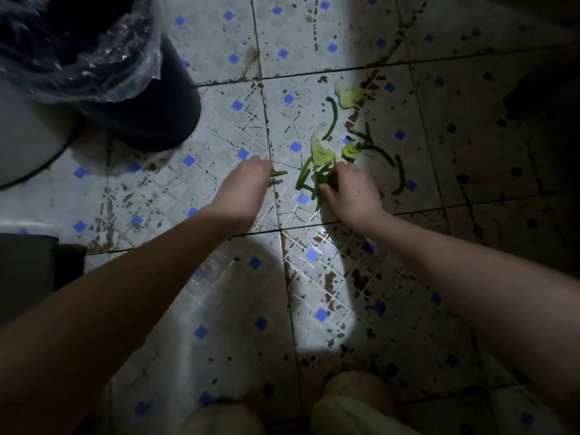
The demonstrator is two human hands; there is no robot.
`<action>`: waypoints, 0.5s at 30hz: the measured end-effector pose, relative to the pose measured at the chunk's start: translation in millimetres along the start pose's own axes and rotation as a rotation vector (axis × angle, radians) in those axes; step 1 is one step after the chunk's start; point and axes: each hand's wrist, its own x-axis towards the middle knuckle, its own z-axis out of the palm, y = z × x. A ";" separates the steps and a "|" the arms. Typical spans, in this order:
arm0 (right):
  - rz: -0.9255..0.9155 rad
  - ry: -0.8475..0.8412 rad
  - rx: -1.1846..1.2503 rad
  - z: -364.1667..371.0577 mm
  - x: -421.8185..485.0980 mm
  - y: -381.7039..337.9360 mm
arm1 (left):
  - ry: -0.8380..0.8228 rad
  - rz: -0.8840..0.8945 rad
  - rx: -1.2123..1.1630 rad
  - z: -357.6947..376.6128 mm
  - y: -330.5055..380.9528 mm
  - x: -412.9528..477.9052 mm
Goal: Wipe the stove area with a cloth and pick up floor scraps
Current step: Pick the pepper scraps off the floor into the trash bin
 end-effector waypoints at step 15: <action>0.064 -0.013 0.093 0.6 -5.2 0.3 | -0.019 0.030 -0.050 11.0 17.0 23.6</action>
